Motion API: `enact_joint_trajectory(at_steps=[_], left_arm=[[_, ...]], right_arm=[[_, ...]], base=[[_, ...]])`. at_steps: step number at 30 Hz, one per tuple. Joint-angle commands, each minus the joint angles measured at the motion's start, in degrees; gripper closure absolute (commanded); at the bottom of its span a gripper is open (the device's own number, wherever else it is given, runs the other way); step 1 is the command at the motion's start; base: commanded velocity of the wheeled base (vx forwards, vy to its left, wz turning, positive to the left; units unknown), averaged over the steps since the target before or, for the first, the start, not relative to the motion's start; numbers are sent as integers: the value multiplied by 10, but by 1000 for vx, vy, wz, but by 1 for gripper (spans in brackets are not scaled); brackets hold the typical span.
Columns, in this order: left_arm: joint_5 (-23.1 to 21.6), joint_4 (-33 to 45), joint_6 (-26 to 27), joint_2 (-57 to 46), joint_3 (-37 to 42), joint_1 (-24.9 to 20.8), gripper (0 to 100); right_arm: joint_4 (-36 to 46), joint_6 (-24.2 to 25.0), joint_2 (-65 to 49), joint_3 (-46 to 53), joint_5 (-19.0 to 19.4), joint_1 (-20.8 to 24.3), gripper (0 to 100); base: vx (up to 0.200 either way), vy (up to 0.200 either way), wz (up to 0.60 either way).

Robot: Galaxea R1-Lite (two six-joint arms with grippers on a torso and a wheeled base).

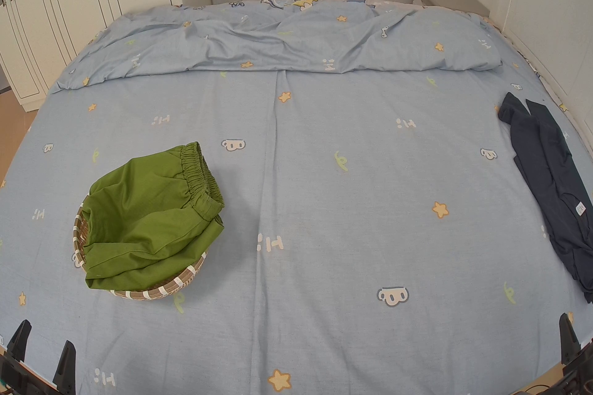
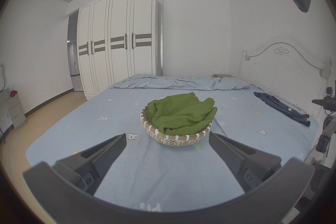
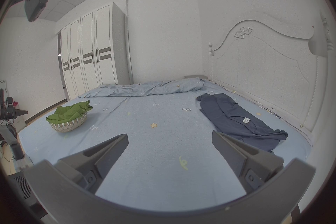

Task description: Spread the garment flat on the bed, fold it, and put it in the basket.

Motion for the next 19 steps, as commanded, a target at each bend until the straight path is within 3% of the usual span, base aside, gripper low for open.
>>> enact_joint_trajectory(at_steps=[1, 19], left_arm=[[0, 0, -1, -7, 10, 1, 0], [0, 0, 7, -7, 10, 1, 0]], right_arm=[[-1, 2, -6, 10, -2, 0, 0], [-1, -7, -6, 10, -3, -1, 0]], base=[[0, 0, 0], [0, 0, 0]])
